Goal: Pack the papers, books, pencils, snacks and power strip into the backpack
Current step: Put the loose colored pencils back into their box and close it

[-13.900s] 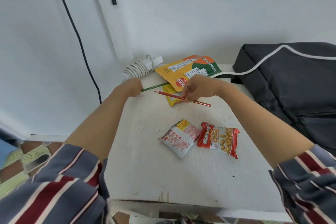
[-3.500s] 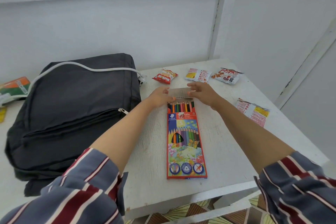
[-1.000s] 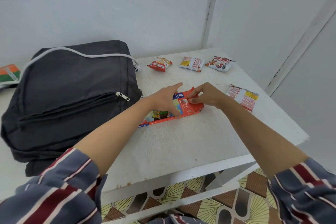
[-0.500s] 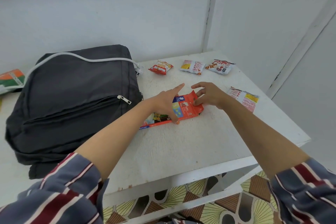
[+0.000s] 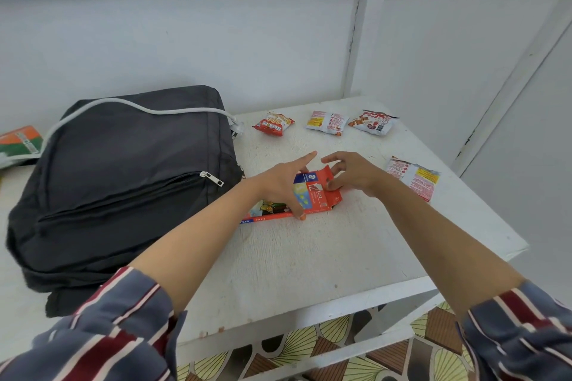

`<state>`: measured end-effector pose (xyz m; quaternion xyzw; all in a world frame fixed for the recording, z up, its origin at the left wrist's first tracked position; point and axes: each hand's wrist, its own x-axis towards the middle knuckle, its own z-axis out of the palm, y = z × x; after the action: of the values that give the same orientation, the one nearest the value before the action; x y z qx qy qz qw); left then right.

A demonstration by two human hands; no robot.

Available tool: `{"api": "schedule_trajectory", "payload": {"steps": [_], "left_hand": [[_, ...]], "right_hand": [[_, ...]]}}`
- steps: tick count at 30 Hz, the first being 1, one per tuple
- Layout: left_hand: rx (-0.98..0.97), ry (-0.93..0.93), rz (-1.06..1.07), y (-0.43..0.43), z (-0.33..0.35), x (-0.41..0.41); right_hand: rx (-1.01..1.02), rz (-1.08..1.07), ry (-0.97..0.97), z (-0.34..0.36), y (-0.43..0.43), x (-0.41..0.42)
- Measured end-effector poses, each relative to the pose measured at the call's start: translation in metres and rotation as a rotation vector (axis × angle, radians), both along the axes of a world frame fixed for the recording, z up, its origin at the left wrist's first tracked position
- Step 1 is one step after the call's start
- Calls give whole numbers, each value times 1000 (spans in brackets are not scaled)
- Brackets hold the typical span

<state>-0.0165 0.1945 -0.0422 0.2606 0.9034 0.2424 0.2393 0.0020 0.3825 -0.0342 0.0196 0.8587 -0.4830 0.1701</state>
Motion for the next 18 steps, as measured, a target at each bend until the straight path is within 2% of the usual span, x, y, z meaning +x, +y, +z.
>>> {"api": "schedule_trajectory", "payload": {"steps": [9, 18], "left_hand": [[-15, 1, -9, -1, -3, -4], [92, -20, 15, -4, 0, -3]], "right_hand": [[-36, -56, -91, 3, -2, -5], [-216, -198, -212, 5, 3, -6]]}}
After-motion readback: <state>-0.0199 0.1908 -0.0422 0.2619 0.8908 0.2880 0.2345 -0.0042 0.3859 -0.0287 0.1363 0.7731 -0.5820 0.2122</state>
